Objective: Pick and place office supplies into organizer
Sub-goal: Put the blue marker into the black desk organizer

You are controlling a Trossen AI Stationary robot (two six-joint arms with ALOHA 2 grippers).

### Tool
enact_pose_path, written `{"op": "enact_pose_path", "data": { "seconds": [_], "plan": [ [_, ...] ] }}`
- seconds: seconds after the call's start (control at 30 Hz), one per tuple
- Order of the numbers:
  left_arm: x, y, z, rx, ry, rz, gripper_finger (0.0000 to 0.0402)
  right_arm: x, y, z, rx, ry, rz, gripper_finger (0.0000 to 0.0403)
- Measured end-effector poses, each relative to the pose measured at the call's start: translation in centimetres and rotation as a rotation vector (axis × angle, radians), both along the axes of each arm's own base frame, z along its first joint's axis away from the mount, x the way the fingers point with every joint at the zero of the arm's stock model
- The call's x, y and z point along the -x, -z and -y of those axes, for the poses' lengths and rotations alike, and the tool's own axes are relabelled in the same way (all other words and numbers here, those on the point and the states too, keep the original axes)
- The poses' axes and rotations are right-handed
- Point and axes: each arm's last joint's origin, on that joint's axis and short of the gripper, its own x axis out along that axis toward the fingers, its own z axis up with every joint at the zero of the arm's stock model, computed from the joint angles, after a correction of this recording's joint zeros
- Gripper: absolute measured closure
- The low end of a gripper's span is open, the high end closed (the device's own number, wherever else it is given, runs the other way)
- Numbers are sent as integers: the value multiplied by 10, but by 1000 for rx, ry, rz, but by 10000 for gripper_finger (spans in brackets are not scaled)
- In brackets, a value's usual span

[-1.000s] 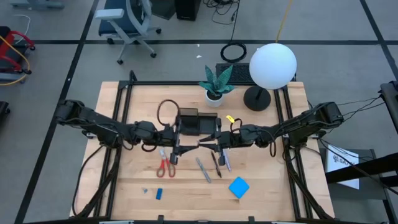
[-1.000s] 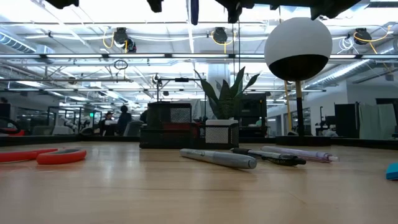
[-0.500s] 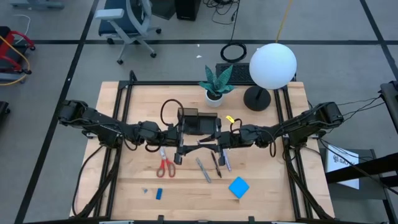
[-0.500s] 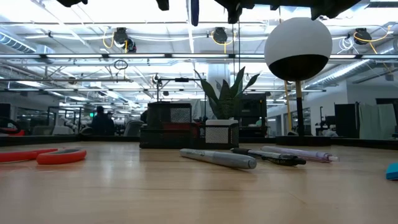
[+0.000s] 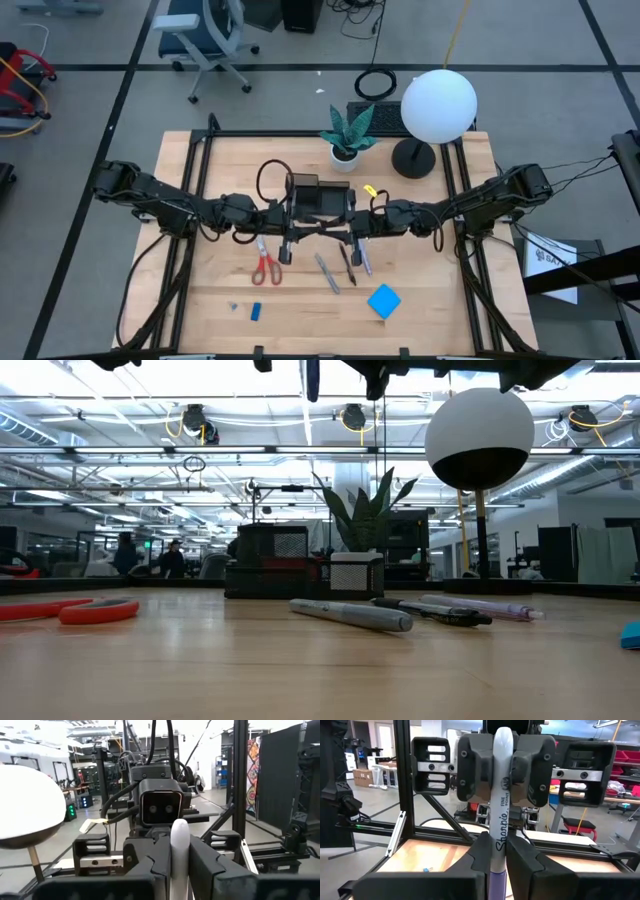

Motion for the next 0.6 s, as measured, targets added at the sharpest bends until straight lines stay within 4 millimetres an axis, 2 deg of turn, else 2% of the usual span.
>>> {"op": "enact_pose_path", "data": {
  "seconds": [0.2, 0.6],
  "plan": [
    [0, 0, 0, 7, 7, -1, 358, 0, 0, 0, 1, -2, 0, 367],
    [10, -7, 2, 81, 48, -35, 358, 9, -12, -1, 24, -8, 2, 318]
  ]
}}
